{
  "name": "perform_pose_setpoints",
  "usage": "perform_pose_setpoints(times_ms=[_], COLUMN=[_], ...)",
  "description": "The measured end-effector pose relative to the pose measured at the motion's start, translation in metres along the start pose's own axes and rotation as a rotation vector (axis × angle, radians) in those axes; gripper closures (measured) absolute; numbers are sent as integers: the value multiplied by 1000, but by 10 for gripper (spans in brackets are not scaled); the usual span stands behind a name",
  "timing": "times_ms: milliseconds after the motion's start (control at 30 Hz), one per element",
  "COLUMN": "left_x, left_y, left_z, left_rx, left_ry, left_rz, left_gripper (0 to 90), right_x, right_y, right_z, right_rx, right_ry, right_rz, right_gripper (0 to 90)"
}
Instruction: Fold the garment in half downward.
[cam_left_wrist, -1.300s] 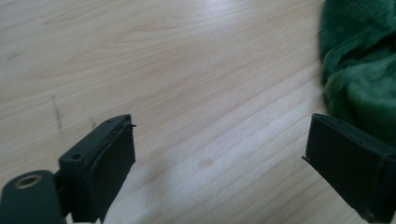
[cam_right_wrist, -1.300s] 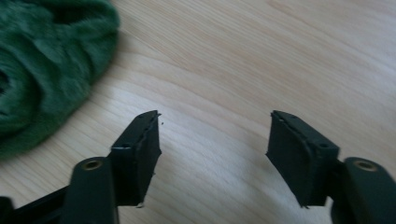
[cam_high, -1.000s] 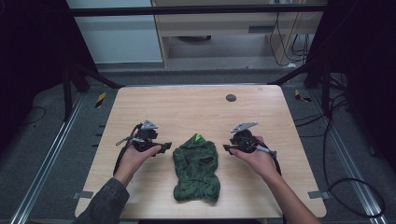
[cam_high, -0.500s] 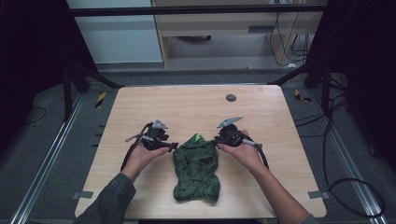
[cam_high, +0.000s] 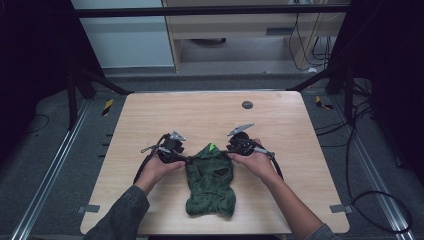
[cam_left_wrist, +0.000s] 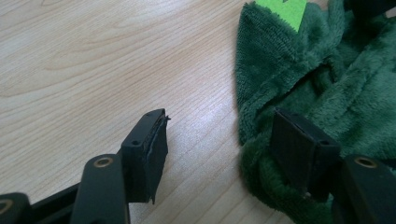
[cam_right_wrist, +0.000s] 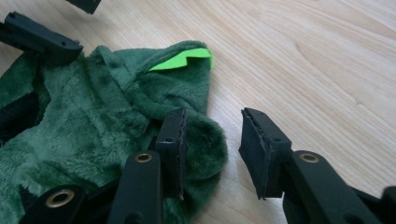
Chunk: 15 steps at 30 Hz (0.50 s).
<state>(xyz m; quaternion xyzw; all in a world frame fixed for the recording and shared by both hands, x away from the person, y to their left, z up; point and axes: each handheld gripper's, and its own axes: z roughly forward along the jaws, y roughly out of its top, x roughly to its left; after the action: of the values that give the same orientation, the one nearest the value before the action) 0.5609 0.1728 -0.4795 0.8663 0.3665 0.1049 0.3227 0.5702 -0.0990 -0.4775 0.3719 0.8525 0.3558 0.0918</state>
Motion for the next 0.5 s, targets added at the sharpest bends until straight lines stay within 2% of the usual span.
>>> perform_pose_setpoints(times_ms=[500], left_x=[-2], left_y=[-1], left_z=[7], left_rx=[21], left_ry=[-19], left_rz=[14], left_gripper=[408], right_x=[6], right_y=[-3], right_z=[7], right_rx=[39], right_ry=[-3], right_rz=[-34], right_gripper=[610])
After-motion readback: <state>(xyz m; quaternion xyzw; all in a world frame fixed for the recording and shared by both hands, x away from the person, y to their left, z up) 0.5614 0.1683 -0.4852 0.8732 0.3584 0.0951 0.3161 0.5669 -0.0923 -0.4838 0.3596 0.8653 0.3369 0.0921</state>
